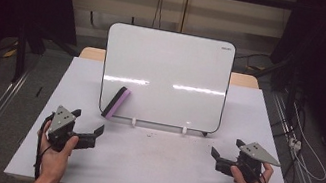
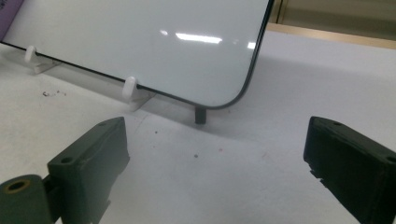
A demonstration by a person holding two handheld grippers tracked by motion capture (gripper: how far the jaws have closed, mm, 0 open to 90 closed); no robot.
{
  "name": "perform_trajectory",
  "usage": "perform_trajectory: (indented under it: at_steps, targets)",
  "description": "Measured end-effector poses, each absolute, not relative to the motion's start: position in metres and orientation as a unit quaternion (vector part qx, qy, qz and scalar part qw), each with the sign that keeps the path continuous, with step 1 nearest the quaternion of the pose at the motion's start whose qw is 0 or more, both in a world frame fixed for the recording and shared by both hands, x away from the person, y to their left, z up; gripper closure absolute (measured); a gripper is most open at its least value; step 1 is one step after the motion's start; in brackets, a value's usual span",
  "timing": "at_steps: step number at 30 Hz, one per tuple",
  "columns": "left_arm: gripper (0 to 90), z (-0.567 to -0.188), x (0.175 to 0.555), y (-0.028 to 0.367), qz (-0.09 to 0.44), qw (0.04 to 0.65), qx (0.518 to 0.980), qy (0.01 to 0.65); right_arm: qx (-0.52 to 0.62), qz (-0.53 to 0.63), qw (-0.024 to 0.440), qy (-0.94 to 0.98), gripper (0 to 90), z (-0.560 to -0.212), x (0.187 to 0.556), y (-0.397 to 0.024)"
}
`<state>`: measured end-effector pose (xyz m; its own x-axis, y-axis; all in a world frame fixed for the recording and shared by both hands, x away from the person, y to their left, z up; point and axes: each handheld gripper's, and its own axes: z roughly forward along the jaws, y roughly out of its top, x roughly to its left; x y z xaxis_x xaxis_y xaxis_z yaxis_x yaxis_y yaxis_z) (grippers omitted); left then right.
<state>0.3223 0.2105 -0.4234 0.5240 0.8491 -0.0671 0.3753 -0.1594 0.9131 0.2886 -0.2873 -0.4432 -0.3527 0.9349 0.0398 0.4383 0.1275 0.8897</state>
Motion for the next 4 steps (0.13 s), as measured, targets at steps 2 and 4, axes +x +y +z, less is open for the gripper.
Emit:
perform_trajectory:
  at_steps: [2, 4]
  targets:
    - [4.3, -0.4226, 0.3213, 0.2096, 0.249, 0.493, 0.721, 0.42, 0.496, 0.441, 0.283, 0.693, 6.6, -0.4432, 0.2879, -0.2879]
    - [4.0, -0.4214, 0.3213, 0.2089, 0.244, 0.495, 0.723, 0.414, 0.496, 0.441, 0.287, 0.691, 6.6, -0.4427, 0.2883, -0.2889]
